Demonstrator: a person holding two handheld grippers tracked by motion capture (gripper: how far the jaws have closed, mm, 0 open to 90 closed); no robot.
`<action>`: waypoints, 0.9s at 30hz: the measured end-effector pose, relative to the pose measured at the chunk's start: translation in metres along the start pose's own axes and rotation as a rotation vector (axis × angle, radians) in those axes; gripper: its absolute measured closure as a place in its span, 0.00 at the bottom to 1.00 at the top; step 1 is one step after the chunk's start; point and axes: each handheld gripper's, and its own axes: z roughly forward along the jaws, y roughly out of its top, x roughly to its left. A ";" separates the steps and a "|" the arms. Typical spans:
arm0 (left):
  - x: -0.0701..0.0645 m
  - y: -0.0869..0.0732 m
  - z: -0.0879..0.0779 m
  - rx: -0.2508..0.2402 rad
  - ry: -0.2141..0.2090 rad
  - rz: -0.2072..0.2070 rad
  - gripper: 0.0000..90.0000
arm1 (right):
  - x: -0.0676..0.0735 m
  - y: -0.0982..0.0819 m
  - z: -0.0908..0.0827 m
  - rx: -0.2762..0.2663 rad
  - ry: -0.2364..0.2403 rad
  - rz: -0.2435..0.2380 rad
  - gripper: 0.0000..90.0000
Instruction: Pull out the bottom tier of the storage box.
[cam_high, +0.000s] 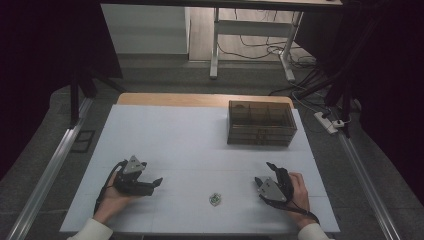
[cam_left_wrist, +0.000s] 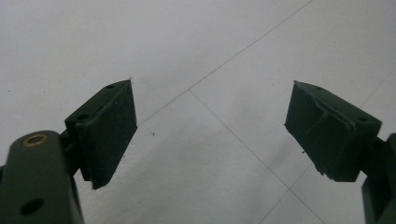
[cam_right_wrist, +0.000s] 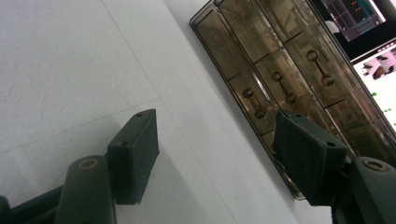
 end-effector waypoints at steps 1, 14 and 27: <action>0.000 0.000 0.000 0.001 0.000 0.001 0.18 | 0.000 0.000 0.000 0.001 -0.001 -0.007 0.35; 0.000 0.000 0.000 -0.001 0.001 0.000 0.18 | 0.003 0.001 0.006 0.010 -0.017 -0.046 0.38; 0.000 0.000 0.000 0.001 0.002 0.003 0.18 | 0.001 0.000 0.013 0.008 -0.040 -0.058 0.39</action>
